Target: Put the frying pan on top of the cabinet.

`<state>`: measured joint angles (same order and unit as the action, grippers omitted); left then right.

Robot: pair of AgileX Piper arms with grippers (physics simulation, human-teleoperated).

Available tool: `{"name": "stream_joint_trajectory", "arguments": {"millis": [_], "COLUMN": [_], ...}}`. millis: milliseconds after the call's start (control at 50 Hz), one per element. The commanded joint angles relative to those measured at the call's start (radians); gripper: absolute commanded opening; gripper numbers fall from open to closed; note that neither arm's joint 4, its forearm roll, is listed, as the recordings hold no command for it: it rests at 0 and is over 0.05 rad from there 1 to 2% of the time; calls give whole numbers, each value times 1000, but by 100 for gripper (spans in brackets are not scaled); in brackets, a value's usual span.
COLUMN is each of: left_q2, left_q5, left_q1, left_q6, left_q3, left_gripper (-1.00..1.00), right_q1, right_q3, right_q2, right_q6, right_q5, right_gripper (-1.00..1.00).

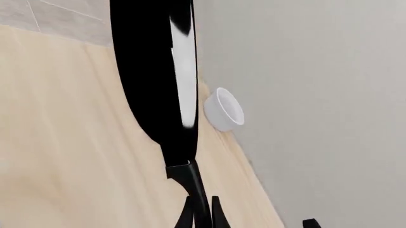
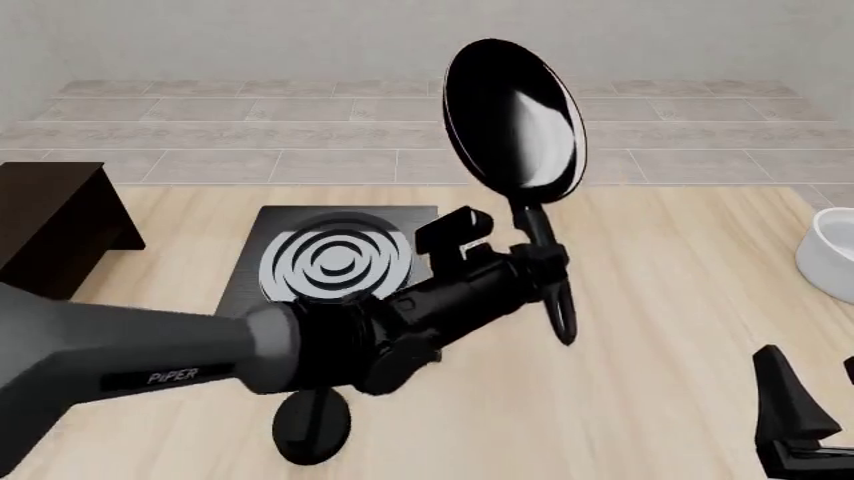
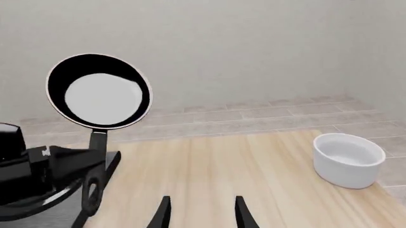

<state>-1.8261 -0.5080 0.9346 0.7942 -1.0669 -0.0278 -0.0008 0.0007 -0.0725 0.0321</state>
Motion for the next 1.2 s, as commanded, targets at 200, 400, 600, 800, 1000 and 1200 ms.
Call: {"name": "stream_joint_trajectory", "arguments": {"millis": [200,400,600,800,1000,1200], "left_q2": [445,594,662,774,871,913], "left_q5": [176,219,195,212,230,221], "left_q1": [-211,-341,-472,-584,-666,-755], "left_q6": [-73,-37,14,77,137,190], "left_q3": [140,219,315,391,417,452], "left_gripper": [-100,-100,-100,-100,-100,-100], "right_q1": [8,19,25,27,27,30], "right_q3": [0,0,0,0,0,0], "right_q2": [0,0,0,0,0,1], "right_q6": [18,30,38,43,48,47], "right_q5": [5,3,1,1,0,-1], "right_gripper": [100,100,100,100,100,100]}}
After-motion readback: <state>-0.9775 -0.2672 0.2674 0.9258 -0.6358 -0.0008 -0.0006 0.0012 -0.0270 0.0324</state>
